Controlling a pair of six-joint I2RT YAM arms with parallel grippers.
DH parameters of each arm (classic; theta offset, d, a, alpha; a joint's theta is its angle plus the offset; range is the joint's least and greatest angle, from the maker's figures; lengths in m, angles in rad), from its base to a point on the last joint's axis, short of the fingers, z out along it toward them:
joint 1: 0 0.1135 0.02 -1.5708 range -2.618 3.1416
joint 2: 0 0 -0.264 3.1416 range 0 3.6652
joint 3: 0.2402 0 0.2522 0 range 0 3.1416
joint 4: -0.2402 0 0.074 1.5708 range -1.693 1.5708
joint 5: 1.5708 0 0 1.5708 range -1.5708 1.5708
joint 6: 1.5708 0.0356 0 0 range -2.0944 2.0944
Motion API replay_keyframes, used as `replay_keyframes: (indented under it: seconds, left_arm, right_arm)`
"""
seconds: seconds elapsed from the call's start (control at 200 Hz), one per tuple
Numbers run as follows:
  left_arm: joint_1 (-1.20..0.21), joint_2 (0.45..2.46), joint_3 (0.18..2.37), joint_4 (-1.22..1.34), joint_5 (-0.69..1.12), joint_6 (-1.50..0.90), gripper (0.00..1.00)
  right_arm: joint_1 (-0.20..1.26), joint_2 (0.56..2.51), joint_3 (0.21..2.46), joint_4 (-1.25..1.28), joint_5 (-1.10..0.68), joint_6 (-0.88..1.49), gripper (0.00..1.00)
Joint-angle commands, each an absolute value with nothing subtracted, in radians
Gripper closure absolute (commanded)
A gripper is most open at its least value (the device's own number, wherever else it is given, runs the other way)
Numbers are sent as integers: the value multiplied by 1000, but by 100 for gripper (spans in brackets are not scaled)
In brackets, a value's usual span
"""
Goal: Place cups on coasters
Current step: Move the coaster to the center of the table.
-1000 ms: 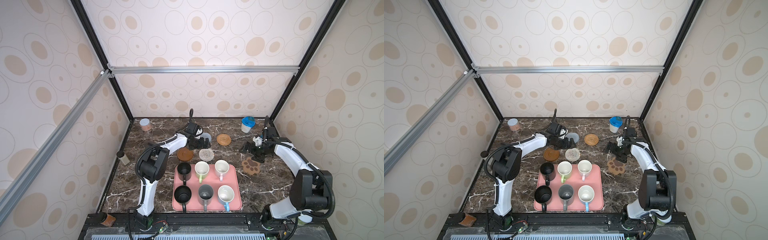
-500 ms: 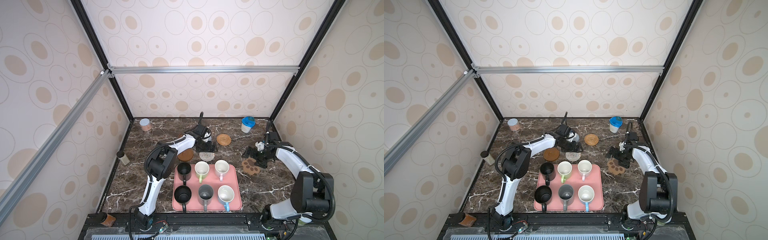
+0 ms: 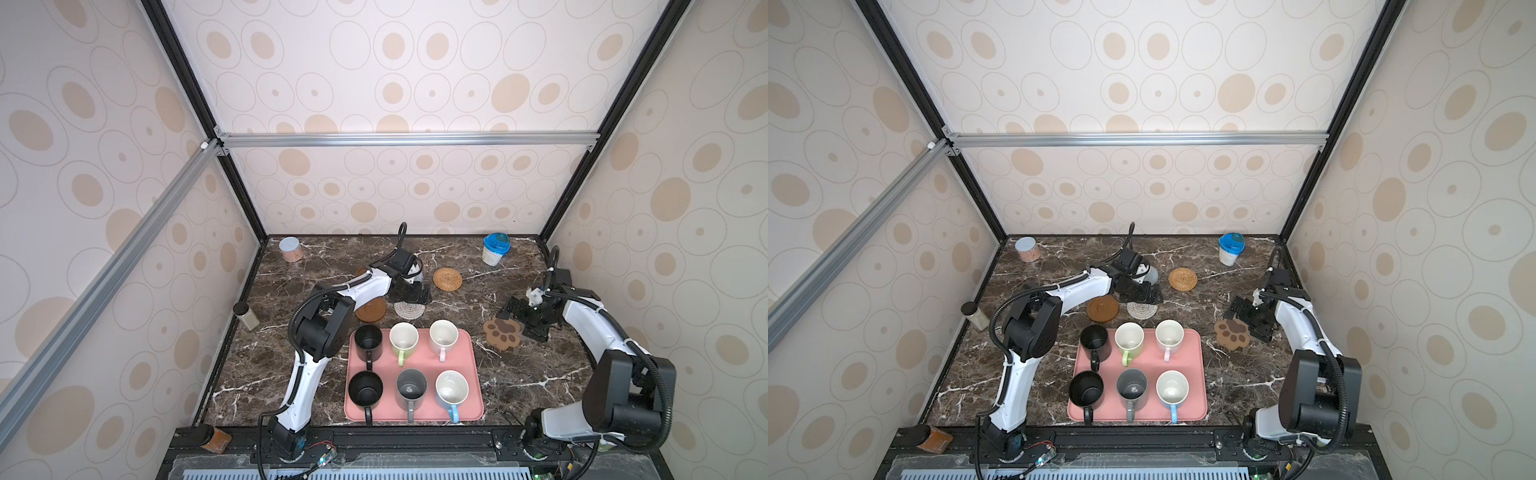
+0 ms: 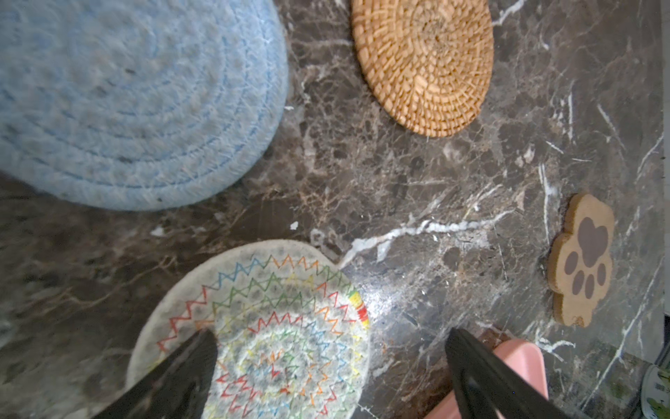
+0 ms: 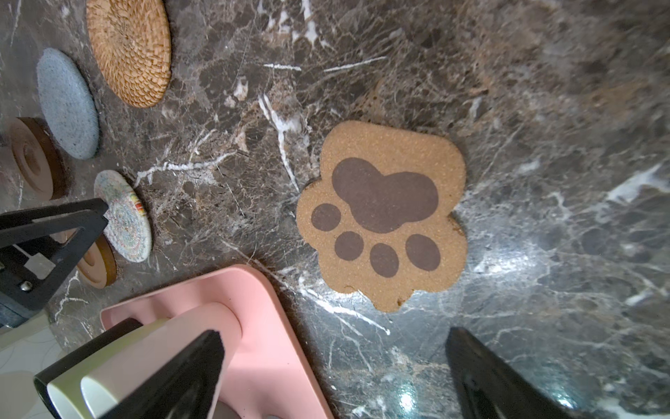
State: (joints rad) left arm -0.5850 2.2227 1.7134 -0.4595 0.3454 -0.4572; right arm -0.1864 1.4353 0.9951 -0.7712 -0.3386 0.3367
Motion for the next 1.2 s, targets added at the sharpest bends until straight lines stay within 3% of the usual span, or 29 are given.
replay_keyframes:
  seconds: [0.0, 1.196]
  left_arm:
    - [-580, 2227, 1703, -546, 272, -436, 0]
    - [-594, 2184, 1746, -497, 365, -425, 0]
  right_arm:
    - [-199, 1428, 973, -792, -324, 323, 0]
    - [-273, 1537, 951, -732, -328, 327, 0]
